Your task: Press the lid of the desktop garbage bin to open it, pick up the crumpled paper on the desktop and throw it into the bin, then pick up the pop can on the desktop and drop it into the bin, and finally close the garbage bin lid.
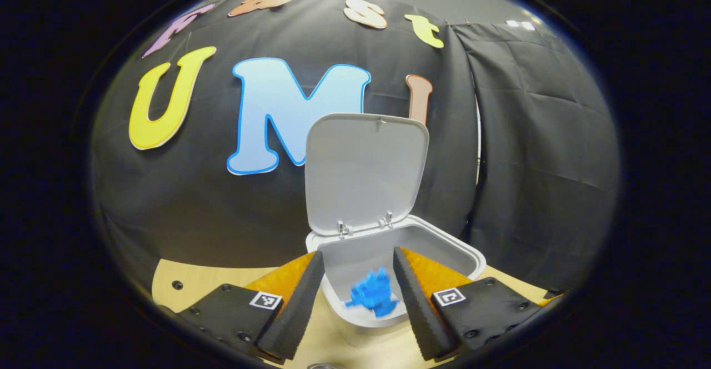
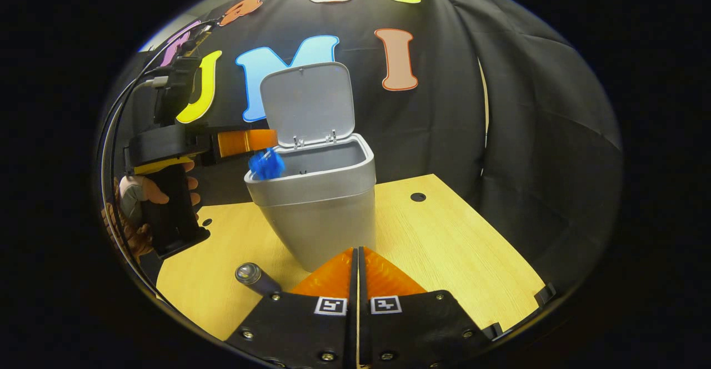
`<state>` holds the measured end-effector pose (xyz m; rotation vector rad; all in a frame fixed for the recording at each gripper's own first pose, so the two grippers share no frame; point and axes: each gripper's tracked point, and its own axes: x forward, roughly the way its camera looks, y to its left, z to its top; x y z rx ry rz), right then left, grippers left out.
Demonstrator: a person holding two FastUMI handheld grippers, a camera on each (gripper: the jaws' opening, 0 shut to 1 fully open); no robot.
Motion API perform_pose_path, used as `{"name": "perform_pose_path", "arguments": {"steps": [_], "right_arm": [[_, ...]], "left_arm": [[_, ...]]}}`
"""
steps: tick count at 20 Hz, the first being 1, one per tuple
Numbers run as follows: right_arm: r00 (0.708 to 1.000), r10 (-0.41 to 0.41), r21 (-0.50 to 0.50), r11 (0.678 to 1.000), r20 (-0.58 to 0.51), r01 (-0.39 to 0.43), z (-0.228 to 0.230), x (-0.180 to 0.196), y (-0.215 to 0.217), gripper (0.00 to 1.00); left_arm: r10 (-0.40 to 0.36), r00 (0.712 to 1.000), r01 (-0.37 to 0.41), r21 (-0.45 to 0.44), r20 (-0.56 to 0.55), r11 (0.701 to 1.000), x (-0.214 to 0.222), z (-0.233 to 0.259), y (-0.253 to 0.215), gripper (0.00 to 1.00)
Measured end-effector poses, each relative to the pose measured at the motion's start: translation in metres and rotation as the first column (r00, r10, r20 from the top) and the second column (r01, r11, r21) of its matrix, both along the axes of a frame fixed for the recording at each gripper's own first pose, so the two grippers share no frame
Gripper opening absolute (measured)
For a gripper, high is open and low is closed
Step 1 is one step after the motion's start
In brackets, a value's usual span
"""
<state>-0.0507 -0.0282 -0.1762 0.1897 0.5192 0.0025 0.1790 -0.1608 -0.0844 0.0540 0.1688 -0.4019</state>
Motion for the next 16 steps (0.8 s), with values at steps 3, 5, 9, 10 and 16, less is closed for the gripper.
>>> {"name": "perform_pose_path", "arguments": {"steps": [3, 5, 9, 10, 16], "right_arm": [[1.0, 0.005, 0.001, 1.0, -0.002, -0.005, 0.0, 0.003, 0.002, 0.01], [1.0, 0.011, 0.001, 1.0, -0.005, -0.011, -0.001, 0.004, 0.005, 0.01], [0.999, 0.031, 0.008, 0.999, -0.013, -0.031, -0.004, 0.008, 0.014, 0.01], [0.999, 0.042, 0.009, 0.999, -0.015, -0.041, -0.005, 0.009, 0.018, 0.01], [0.991, 0.131, 0.011, 0.991, -0.022, -0.13, -0.006, 0.014, 0.046, 0.01]], "left_arm": [[0.005, 1.0, -0.005, 0.01, 0.003, 1.0, 0.003, -0.001, 0.004, 0.79], [0.013, 1.0, -0.013, 0.007, 0.004, 1.0, 0.004, -0.001, 0.009, 0.8], [0.05, 0.999, -0.05, -0.013, -0.011, 0.999, 0.001, -0.003, 0.032, 0.82], [0.065, 0.998, -0.066, -0.018, -0.014, 0.998, 0.0, -0.003, 0.041, 0.82], [0.184, 0.982, -0.185, -0.033, -0.038, 0.982, -0.012, -0.01, 0.113, 0.8]]}}
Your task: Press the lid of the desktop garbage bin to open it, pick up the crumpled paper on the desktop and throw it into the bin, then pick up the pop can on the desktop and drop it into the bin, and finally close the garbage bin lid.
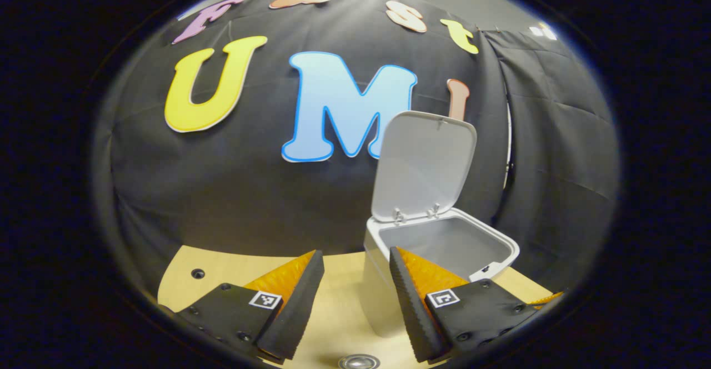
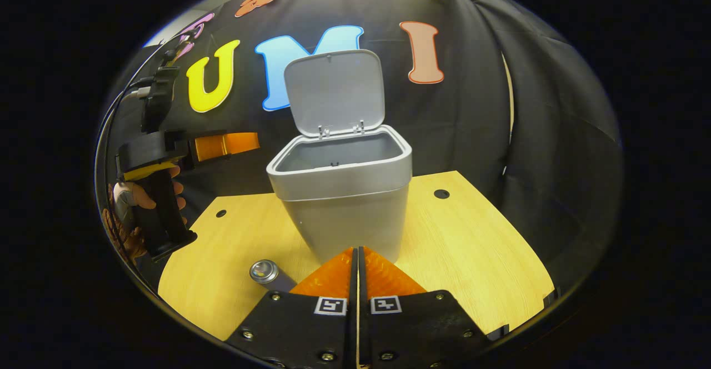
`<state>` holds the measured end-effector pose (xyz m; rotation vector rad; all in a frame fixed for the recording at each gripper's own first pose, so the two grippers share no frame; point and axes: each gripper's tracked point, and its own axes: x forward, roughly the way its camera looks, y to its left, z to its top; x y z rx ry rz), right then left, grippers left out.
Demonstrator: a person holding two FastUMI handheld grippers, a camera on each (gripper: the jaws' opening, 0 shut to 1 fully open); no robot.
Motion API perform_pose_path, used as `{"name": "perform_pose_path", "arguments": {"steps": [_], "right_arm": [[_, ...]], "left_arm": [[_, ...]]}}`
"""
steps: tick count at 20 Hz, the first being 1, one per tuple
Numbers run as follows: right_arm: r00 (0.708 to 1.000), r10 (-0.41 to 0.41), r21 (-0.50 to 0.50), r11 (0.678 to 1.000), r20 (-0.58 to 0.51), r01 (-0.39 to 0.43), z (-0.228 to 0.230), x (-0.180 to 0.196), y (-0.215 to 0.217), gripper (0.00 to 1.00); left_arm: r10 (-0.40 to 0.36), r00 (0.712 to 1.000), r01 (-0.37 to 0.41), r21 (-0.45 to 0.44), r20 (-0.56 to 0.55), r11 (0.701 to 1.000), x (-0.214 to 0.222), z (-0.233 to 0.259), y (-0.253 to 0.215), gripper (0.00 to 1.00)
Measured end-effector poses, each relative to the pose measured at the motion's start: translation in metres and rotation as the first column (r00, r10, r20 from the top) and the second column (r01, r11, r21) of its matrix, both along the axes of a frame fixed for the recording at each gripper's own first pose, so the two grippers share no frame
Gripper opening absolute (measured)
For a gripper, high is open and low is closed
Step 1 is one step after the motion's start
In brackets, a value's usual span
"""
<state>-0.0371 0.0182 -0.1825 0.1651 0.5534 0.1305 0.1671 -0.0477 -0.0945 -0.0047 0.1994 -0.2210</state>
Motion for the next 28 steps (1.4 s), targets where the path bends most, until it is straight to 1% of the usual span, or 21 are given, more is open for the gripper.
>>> {"name": "perform_pose_path", "arguments": {"steps": [3, 8, 10, 11, 13, 14, 15, 16, 19, 24, 25, 26, 27, 28], "right_arm": [[0.999, 0.051, 0.004, 0.999, -0.009, -0.051, -0.002, 0.0, 0.014, 0.01], [0.989, 0.144, 0.003, 0.99, -0.028, -0.144, -0.007, -0.008, 0.039, 0.01], [0.984, 0.176, 0.004, 0.984, -0.032, -0.175, -0.008, -0.009, 0.047, 0.01], [0.981, 0.189, 0.005, 0.982, -0.036, -0.189, -0.009, -0.01, 0.05, 0.01], [0.976, 0.214, 0.006, 0.977, -0.046, -0.214, -0.012, -0.011, 0.055, 0.01], [0.974, 0.222, 0.003, 0.975, -0.051, -0.223, -0.015, -0.011, 0.057, 0.01], [0.972, 0.23, 0.003, 0.973, -0.057, -0.23, -0.016, -0.011, 0.059, 0.01], [0.969, 0.238, 0.005, 0.971, -0.061, -0.238, -0.018, -0.011, 0.061, 0.01], [0.963, 0.26, -0.002, 0.965, -0.075, -0.261, -0.023, -0.011, 0.066, 0.01], [0.952, 0.3, -0.022, 0.953, -0.069, -0.302, -0.025, -0.007, 0.081, 0.01], [0.95, 0.306, -0.03, 0.951, -0.065, -0.308, -0.025, -0.005, 0.085, 0.01], [0.946, 0.319, -0.023, 0.947, -0.057, -0.321, -0.022, -0.007, 0.09, 0.04], [0.943, 0.33, -0.018, 0.943, -0.052, -0.331, -0.02, -0.005, 0.095, 0.14], [0.94, 0.338, -0.017, 0.94, -0.05, -0.339, -0.021, -0.003, 0.1, 0.2]], "left_arm": [[0.06, 0.998, -0.06, 0.005, -0.007, 0.998, -0.01, -0.003, 0.032, 0.8], [0.137, 0.99, -0.137, 0.013, -0.004, 0.99, -0.032, -0.004, 0.073, 0.8], [0.166, 0.986, -0.166, 0.026, -0.003, 0.986, -0.042, -0.006, 0.086, 0.78], [0.178, 0.984, -0.178, 0.025, -0.008, 0.984, -0.047, -0.008, 0.092, 0.8], [0.203, 0.979, -0.203, 0.014, -0.017, 0.979, -0.059, -0.008, 0.092, 0.8], [0.218, 0.976, -0.218, 0.012, -0.022, 0.976, -0.065, -0.011, 0.095, 0.79], [0.23, 0.973, -0.23, 0.011, -0.026, 0.973, -0.071, -0.015, 0.098, 0.81], [0.238, 0.971, -0.238, 0.011, -0.033, 0.971, -0.076, -0.02, 0.1, 0.8], [0.257, 0.965, -0.257, 0.007, -0.055, 0.966, -0.089, -0.032, 0.105, 0.79], [0.283, 0.957, -0.283, 0.004, -0.067, 0.959, -0.102, -0.039, 0.115, 0.82], [0.287, 0.956, -0.287, 0.003, -0.067, 0.958, -0.105, -0.04, 0.117, 0.81], [0.289, 0.955, -0.29, 0.002, -0.067, 0.957, -0.106, -0.04, 0.118, 0.79], [0.291, 0.954, -0.292, 0.002, -0.065, 0.957, -0.107, -0.04, 0.12, 0.8], [0.294, 0.954, -0.294, 0.004, -0.063, 0.956, -0.108, -0.04, 0.121, 0.8]]}}
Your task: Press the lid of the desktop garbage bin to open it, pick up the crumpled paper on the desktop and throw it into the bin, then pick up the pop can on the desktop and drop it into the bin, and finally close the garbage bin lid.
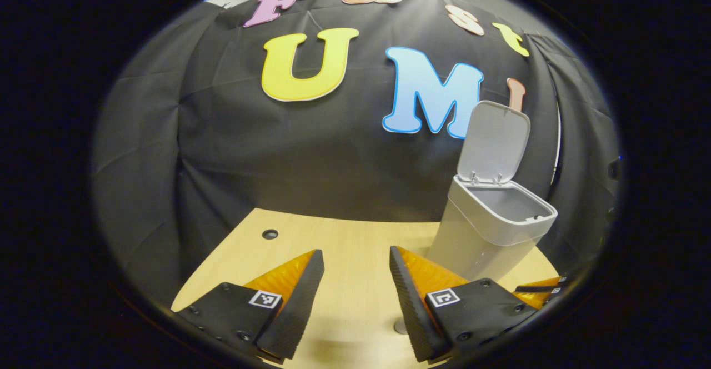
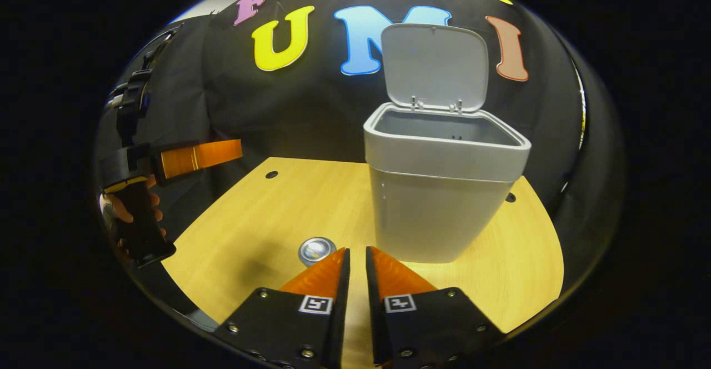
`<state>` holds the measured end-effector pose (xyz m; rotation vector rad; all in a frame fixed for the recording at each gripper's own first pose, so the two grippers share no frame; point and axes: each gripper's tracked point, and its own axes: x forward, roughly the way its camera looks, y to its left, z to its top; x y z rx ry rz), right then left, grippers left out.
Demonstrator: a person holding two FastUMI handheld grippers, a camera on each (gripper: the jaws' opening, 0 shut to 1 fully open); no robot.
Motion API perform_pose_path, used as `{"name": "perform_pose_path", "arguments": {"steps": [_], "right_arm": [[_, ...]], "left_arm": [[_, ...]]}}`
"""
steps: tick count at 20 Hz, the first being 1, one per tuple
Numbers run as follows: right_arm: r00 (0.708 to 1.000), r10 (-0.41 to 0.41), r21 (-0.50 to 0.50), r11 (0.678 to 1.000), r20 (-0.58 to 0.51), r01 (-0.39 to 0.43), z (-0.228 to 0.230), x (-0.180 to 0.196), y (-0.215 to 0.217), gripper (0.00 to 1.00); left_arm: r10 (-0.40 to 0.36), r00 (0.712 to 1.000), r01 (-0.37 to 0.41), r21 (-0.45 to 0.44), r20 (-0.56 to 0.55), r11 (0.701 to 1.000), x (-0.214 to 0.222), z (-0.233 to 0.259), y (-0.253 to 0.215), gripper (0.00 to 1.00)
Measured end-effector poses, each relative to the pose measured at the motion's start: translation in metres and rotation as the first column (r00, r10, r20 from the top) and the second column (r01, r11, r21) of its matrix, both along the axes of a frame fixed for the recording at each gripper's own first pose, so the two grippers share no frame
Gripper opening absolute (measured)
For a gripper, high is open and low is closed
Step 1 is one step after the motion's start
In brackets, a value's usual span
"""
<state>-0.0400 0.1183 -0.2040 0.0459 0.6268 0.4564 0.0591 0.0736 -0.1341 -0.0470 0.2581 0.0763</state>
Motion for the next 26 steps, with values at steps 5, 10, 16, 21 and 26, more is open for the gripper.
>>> {"name": "perform_pose_path", "arguments": {"steps": [5, 10, 16, 21, 26], "right_arm": [[0.998, 0.062, 0.006, 0.998, -0.01, -0.062, -0.005, 0.003, 0.026, 0.82], [0.995, 0.1, -0.018, 0.995, -0.025, -0.1, -0.017, 0.002, 0.041, 0.99], [0.991, 0.132, -0.035, 0.99, -0.036, -0.134, -0.028, 0.007, 0.057, 0.99], [0.986, 0.156, -0.056, 0.986, -0.061, -0.159, -0.046, 0.013, 0.072, 0.99], [0.981, 0.179, -0.097, 0.978, -0.077, -0.186, -0.069, 0.022, 0.085, 0.99]], "left_arm": [[0.004, 1.0, -0.004, 0.013, 0.006, 1.0, -0.001, 0.002, 0.003, 0.8], [0.01, 1.0, -0.01, 0.008, 0.006, 1.0, 0.0, 0.0, 0.007, 0.8], [0.018, 1.0, -0.018, 0.008, 0.006, 1.0, -0.001, -0.002, 0.012, 0.82], [0.025, 1.0, -0.025, 0.005, 0.002, 1.0, -0.001, -0.005, 0.016, 0.82], [0.033, 0.999, -0.033, 0.004, -0.004, 0.999, 0.0, -0.009, 0.022, 0.8]]}}
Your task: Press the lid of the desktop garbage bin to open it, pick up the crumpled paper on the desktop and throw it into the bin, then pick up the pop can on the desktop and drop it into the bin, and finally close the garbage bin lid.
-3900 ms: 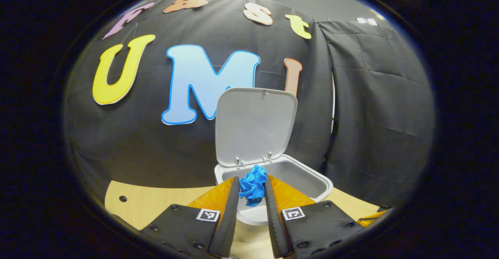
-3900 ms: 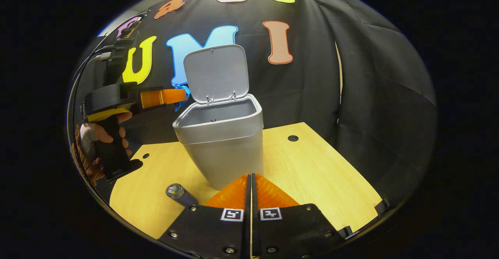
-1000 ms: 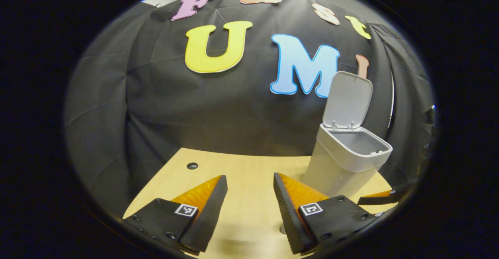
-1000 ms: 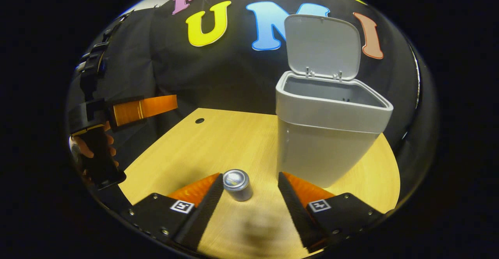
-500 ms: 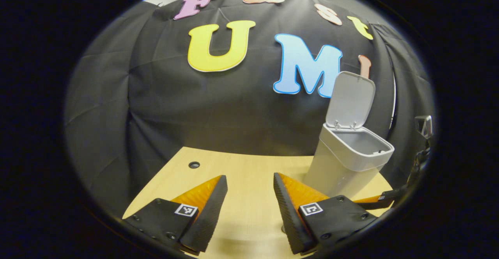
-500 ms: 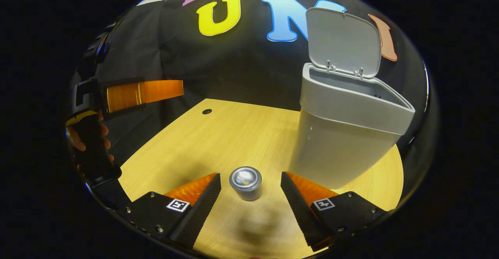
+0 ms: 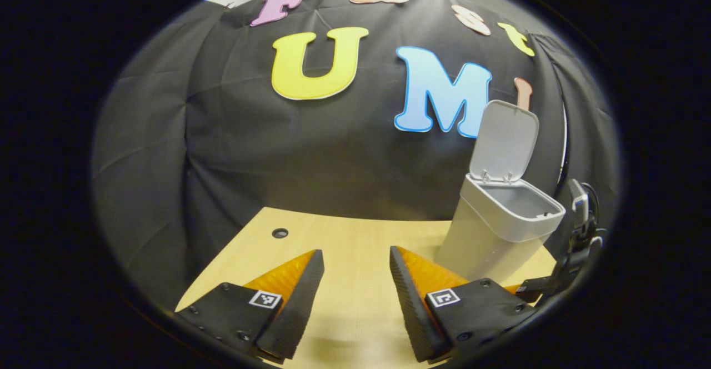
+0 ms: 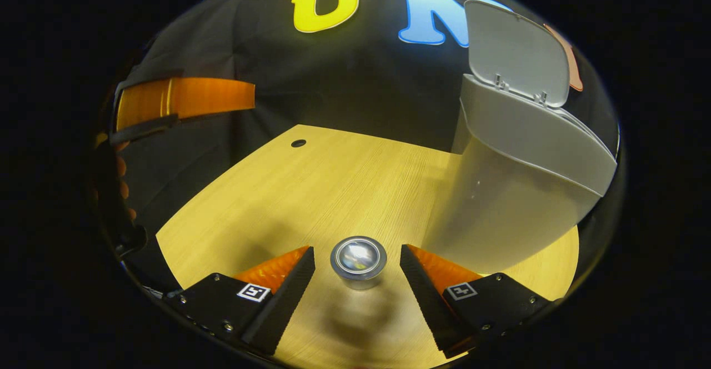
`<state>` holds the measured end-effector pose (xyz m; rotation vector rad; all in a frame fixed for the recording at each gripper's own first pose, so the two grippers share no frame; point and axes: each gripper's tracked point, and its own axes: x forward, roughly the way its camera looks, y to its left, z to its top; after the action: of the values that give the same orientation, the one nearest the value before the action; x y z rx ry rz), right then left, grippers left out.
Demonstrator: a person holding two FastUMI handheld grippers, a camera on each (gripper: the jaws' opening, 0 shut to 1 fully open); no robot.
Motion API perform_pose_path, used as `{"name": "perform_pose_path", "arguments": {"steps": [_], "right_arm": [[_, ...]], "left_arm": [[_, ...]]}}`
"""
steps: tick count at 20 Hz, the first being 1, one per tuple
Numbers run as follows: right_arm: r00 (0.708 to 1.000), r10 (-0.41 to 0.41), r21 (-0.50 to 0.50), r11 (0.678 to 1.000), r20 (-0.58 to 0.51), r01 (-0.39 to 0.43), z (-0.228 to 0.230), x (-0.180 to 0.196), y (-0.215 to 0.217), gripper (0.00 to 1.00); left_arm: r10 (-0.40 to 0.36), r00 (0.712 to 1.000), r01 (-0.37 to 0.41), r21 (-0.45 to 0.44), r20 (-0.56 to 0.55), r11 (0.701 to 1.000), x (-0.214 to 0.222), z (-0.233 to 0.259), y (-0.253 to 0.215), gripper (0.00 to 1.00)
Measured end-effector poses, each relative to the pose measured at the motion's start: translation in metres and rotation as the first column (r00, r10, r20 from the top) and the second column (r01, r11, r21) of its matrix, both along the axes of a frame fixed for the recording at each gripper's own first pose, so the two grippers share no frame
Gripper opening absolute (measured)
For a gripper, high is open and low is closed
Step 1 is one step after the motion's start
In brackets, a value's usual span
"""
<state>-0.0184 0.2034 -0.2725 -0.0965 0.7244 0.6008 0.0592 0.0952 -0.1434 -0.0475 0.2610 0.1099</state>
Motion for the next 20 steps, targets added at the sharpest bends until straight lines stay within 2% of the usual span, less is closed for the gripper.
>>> {"name": "perform_pose_path", "arguments": {"steps": [11, 14, 15, 20], "right_arm": [[0.997, 0.025, -0.05, 0.998, -0.074, -0.029, -0.039, 0.01, 0.016, 0.99], [0.998, 0.023, -0.083, 0.996, -0.062, -0.028, -0.043, 0.013, 0.011, 0.99], [0.998, 0.026, -0.089, 0.996, -0.06, -0.032, -0.044, 0.014, 0.011, 0.85], [0.999, 0.049, -0.081, 0.995, -0.019, -0.05, -0.032, 0.015, 0.013, 0.84]], "left_arm": [[0.025, 0.999, -0.025, -0.011, -0.022, 1.0, 0.005, -0.016, 0.02, 0.8], [0.031, 0.999, -0.031, -0.015, -0.029, 0.999, 0.005, -0.018, 0.023, 0.79], [0.031, 0.999, -0.031, -0.018, -0.031, 0.999, 0.005, -0.02, 0.022, 0.8], [0.03, 0.999, -0.031, -0.02, -0.035, 0.999, 0.006, -0.021, 0.022, 0.79]]}}
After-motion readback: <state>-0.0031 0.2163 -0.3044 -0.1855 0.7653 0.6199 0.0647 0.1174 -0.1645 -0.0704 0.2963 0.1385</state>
